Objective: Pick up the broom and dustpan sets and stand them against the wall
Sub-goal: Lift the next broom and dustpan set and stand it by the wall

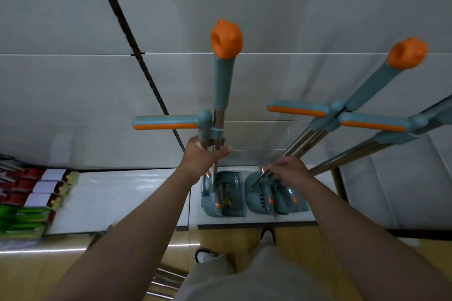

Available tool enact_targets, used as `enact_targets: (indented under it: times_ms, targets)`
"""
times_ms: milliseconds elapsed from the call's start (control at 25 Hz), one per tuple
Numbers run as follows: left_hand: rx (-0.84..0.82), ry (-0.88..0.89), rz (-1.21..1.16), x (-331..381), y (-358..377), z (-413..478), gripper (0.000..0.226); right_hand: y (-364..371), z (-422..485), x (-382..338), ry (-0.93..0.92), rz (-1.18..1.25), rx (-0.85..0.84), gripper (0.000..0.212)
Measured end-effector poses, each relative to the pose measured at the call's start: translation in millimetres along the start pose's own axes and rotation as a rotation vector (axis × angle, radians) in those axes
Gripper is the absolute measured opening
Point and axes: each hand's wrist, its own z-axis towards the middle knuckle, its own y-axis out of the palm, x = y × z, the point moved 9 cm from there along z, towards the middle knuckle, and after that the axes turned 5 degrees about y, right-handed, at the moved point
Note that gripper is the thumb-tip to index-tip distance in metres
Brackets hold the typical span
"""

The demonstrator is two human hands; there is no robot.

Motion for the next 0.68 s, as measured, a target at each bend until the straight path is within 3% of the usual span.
enact_targets:
  times_ms: [120,280,440,560,680]
  targets:
    - [0.112,-0.042,-0.053,-15.2,15.1,7.1,0.030,-24.5,3.8,0.1,0.005,-0.112,0.105,0.037]
    - [0.215,-0.074,-0.109,-34.2,15.3,10.8,0.036,-33.4,1.3,-6.5,-0.069,-0.023,0.162,0.050]
    - [-0.015,-0.236,0.026,-80.2,16.8,4.7,0.045,-41.4,8.1,-8.8,-0.041,-0.216,0.132,0.049]
    - [0.072,-0.331,0.096,-107.2,-2.8,3.5,0.035,-45.8,20.9,-1.0,-0.005,-0.364,0.030,0.070]
    - [0.074,-0.357,0.139,-107.0,-0.1,11.5,0.030,-49.8,21.2,10.0,0.026,-0.313,0.085,0.083]
